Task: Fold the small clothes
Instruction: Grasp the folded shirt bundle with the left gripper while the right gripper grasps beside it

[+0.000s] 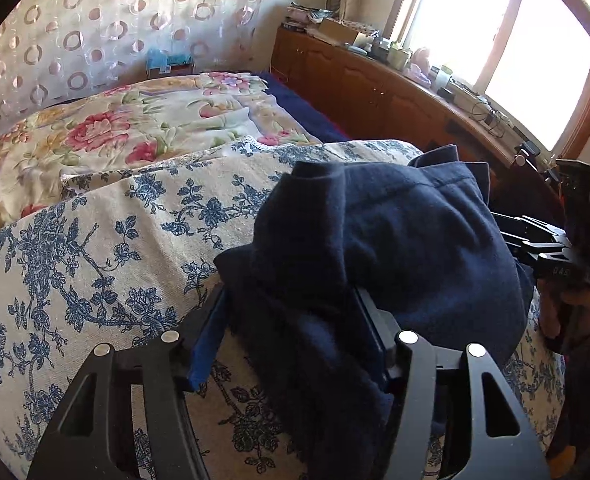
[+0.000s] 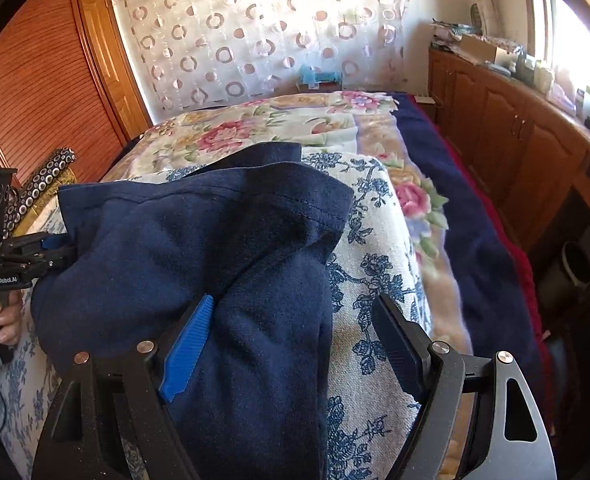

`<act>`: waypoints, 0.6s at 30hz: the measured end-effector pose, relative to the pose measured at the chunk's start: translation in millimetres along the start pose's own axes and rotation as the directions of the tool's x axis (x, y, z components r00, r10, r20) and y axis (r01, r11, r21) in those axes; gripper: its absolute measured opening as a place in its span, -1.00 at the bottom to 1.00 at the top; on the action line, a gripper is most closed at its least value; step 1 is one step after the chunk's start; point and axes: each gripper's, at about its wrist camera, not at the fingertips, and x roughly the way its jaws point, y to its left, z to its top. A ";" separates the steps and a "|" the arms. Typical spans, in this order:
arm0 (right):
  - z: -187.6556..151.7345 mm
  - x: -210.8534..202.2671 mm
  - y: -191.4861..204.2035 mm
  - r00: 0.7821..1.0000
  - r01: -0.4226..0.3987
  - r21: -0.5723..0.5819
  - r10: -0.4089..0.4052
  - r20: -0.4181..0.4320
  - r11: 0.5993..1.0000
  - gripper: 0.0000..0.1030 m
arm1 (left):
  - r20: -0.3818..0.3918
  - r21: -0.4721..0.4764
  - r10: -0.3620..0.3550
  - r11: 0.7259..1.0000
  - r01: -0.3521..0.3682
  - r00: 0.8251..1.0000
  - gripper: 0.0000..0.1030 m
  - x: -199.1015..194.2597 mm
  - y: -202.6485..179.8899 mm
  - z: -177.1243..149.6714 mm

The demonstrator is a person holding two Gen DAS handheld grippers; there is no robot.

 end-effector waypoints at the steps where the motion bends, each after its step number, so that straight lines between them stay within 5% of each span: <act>1: -2.2 0.8 0.4 1.000 -0.007 0.007 0.007 -0.003 1.000 0.59 | 0.000 0.001 0.001 1.000 -0.001 1.000 0.19 0.4 0.4 0.2; 8: -2.2 2.4 3.6 1.000 -0.019 0.021 0.019 -0.009 1.000 0.57 | 0.000 0.000 0.000 1.000 0.000 1.000 0.19 0.6 0.7 0.9; 12: -2.1 1.9 6.7 0.999 -0.040 0.014 0.040 -0.010 0.999 0.38 | 0.004 -0.001 0.002 1.000 -0.002 1.000 0.18 0.3 -0.4 0.2; 15: -2.8 3.0 6.9 0.997 -0.076 0.017 0.077 -0.018 0.997 0.12 | 0.008 -0.001 -0.019 1.000 0.019 1.000 -0.13 -0.1 0.0 0.6; 18: -3.4 3.9 6.6 0.996 -0.085 0.019 0.086 -0.022 0.996 0.11 | 0.009 -0.006 -0.047 0.999 0.047 0.999 -0.42 -1.6 0.7 1.4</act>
